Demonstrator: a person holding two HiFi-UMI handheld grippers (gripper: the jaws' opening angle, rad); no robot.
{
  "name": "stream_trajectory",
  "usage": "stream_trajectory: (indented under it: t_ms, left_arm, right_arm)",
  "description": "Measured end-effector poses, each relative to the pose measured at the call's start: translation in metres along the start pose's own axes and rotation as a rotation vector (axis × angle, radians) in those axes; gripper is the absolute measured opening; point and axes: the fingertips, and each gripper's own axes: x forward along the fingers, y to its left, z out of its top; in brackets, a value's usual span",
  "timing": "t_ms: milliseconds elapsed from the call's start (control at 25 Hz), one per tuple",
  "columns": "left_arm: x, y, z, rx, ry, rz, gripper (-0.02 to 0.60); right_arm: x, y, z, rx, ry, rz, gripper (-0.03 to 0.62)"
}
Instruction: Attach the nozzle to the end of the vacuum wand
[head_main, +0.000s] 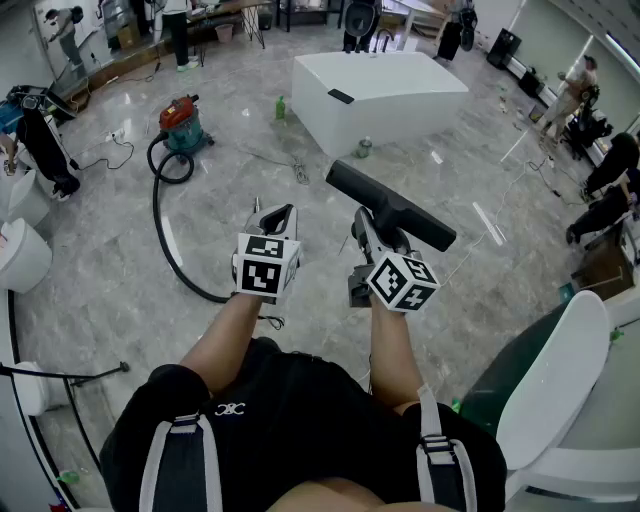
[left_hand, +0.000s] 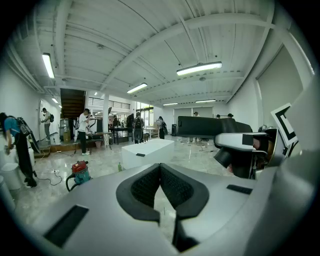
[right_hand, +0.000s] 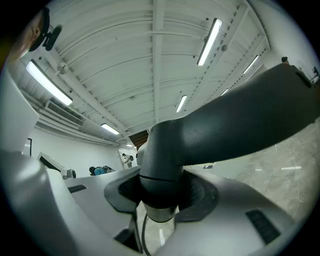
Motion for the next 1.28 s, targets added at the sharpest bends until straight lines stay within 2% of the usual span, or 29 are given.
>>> stream_trajectory:
  t_ms: [280, 520, 800, 1000, 1280]
  left_arm:
    - [0.029, 0.020, 0.009, -0.010, -0.019, 0.017, 0.011]
    - [0.076, 0.036, 0.017, -0.007, -0.025, -0.008, 0.011]
    - [0.149, 0.082, 0.047, 0.005, -0.036, -0.016, 0.011]
    - [0.201, 0.138, 0.064, -0.049, -0.022, 0.008, 0.011]
    - [0.268, 0.190, 0.084, -0.053, -0.005, 0.006, 0.011]
  right_arm:
    - [0.030, -0.006, 0.002, -0.015, 0.013, 0.020, 0.175]
    - [0.072, -0.027, 0.008, -0.010, 0.008, 0.013, 0.175]
    - [0.158, -0.048, 0.026, -0.019, -0.005, 0.024, 0.175]
    - [0.227, -0.058, 0.037, -0.028, 0.020, 0.047, 0.175]
    - [0.324, -0.069, 0.051, -0.036, 0.034, 0.076, 0.175]
